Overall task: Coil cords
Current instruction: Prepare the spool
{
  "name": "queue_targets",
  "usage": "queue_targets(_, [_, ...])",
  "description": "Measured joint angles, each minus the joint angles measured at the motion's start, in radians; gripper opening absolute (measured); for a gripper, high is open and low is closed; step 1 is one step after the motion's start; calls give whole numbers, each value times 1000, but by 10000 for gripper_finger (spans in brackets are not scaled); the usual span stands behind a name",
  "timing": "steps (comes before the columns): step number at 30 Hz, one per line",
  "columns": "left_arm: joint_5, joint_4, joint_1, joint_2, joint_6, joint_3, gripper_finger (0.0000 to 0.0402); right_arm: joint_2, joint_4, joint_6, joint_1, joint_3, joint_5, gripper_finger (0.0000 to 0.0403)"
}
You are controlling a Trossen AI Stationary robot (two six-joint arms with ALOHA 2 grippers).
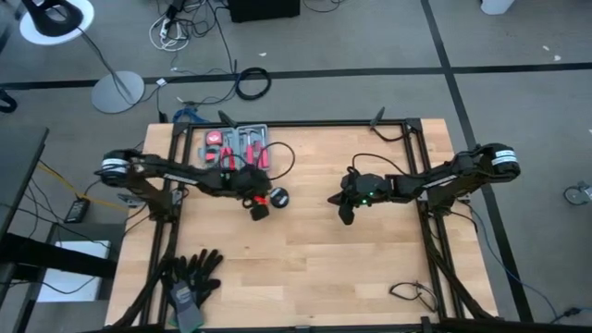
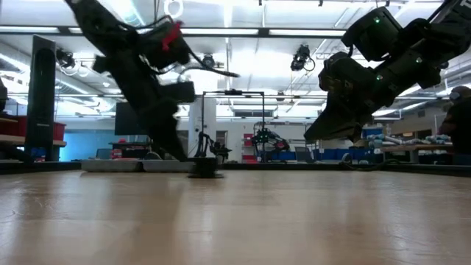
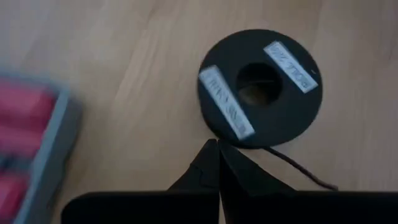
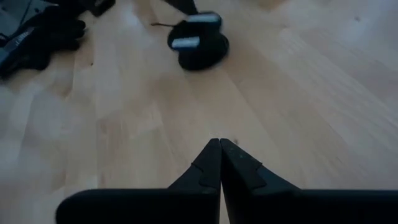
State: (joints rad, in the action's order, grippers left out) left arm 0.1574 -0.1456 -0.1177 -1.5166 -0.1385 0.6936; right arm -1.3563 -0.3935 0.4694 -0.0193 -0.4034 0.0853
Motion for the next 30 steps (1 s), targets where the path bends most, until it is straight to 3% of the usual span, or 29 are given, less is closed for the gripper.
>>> queue_targets(2, [-46, 56, 1, -56, -8, 23, 1, 0, 4, 0, 0, 0, 0, 5])
queue_targets(5, [-214, 169, 20, -138, 0, 65, 1, 1, 33, 0, 0, 1, -3, 2])
queue_targets(7, [-239, 171, 34, -170, 0, 108, 1, 1, 61, 6, 0, -2, -5, 3])
queue_targets(14, [-64, -8, 40, -186, 3, 177, 1, 12, 176, 45, 0, 0, -8, 3])
queue_targets(27, [-23, 66, 32, -183, -1, 174, 1, 13, 130, 51, 0, 0, -10, 5])
queue_targets(30, [-83, 107, 30, -183, -24, 174, 1, 13, 128, 51, 0, 0, -10, 2])
